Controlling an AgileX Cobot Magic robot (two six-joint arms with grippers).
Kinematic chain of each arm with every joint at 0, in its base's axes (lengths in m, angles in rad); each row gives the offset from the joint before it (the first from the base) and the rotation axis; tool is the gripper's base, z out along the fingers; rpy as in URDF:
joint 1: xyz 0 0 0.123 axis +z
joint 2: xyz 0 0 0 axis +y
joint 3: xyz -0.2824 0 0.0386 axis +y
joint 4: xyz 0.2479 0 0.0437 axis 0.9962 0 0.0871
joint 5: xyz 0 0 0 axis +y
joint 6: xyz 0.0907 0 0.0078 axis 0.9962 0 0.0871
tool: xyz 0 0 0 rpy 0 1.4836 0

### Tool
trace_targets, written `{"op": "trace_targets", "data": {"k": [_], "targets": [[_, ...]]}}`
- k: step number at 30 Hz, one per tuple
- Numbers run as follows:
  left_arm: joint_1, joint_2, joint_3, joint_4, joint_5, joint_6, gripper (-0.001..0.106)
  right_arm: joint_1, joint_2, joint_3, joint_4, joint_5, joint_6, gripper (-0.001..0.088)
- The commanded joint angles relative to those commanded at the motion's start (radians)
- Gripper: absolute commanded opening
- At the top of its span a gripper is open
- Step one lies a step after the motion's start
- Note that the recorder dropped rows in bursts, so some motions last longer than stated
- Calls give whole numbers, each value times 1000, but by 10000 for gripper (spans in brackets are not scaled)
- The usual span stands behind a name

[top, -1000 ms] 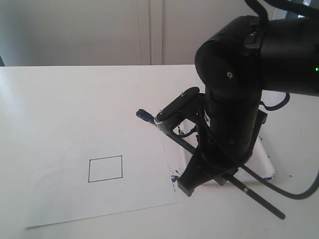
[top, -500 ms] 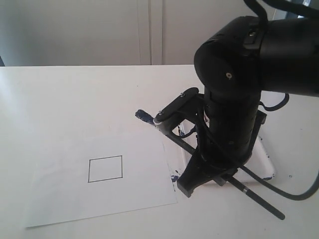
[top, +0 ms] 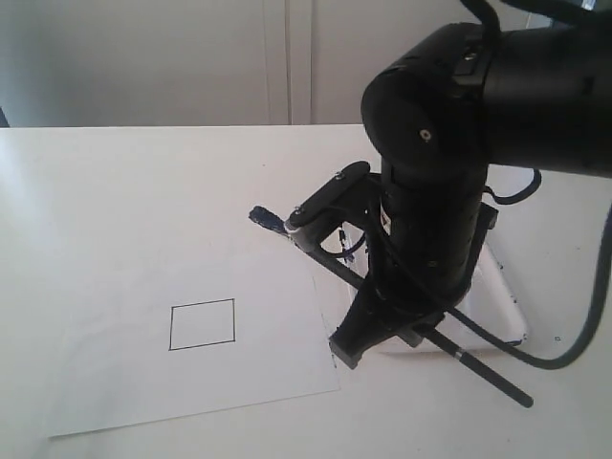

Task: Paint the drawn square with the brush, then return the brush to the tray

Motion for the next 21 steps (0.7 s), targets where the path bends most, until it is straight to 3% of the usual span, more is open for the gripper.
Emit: {"op": "trace_targets", "data": {"k": [4, 7, 9, 14, 21], "targets": [[-84, 220, -116, -21, 27, -4, 478, 0, 30, -29, 13, 0, -13, 0], [-177, 502, -226, -60, 29, -6, 478, 10, 39, -45, 17, 0, -23, 0], [-198, 646, -278, -60, 29, 7, 478, 29, 37, -48, 18, 0, -37, 0], [-198, 907, -376, -62, 127, 7, 478, 41, 39, -48, 15, 0, -37, 0], [-198, 1065, -457, -62, 212, 33, 478, 41, 125, -40, 31, 0, -37, 0]]}}
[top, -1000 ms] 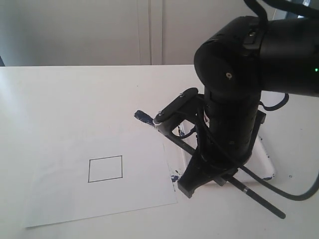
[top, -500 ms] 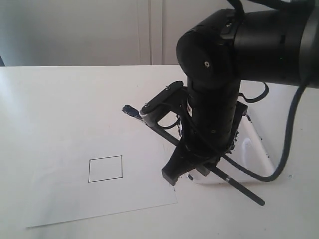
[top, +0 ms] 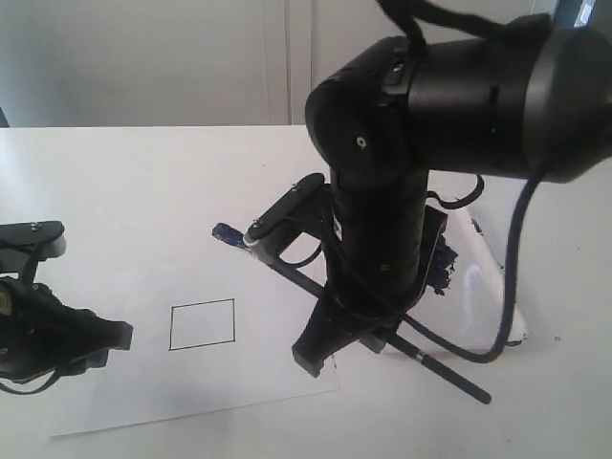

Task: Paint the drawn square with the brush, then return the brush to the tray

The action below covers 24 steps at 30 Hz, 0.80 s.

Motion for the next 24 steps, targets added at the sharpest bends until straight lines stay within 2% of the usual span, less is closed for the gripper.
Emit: {"op": "trace_targets", "data": {"k": [10, 14, 24], "targets": [[0, 190, -116, 0, 204, 21, 478, 59, 65, 0, 9, 0, -22, 0], [0, 247, -154, 0, 298, 37, 478, 65, 75, 0, 30, 0, -22, 0], [0, 257, -162, -2, 298, 37, 478, 70, 78, 0, 89, 0, -31, 0]]}}
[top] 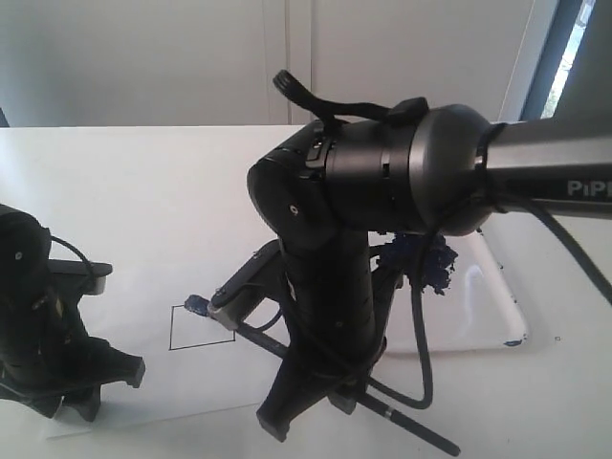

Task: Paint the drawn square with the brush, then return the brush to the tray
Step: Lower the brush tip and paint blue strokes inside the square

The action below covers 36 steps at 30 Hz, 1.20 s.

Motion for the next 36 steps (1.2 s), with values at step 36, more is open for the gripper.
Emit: {"op": "trace_targets", "data": {"k": [36], "targets": [[0, 0, 0, 0, 0, 2, 478, -6, 114, -14, -147, 0, 55, 0]]}}
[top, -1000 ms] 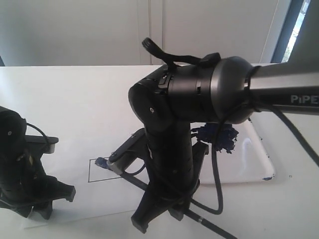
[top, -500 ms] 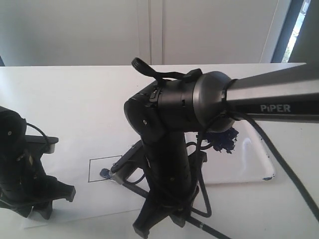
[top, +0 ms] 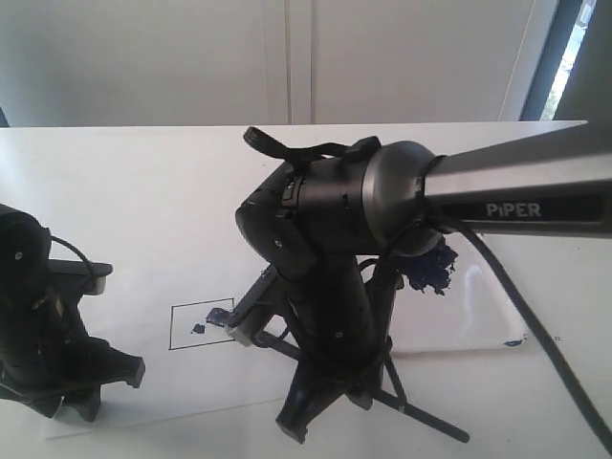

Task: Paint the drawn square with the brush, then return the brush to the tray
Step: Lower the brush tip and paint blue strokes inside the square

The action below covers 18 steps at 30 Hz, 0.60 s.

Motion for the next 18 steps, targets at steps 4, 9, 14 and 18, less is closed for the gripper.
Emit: {"op": "trace_targets", "data": {"k": [4, 9, 14, 18], "targets": [[0, 0, 0, 0, -2, 0, 478, 0, 0, 0, 21, 0, 0, 0], [0, 0, 0, 0, -6, 2, 478, 6, 0, 0, 106, 0, -23, 0], [0, 0, 0, 0, -8, 2, 478, 34, 0, 0, 126, 0, -33, 0], [0, 0, 0, 0, -8, 2, 478, 63, 0, 0, 156, 0, -49, 0]]}}
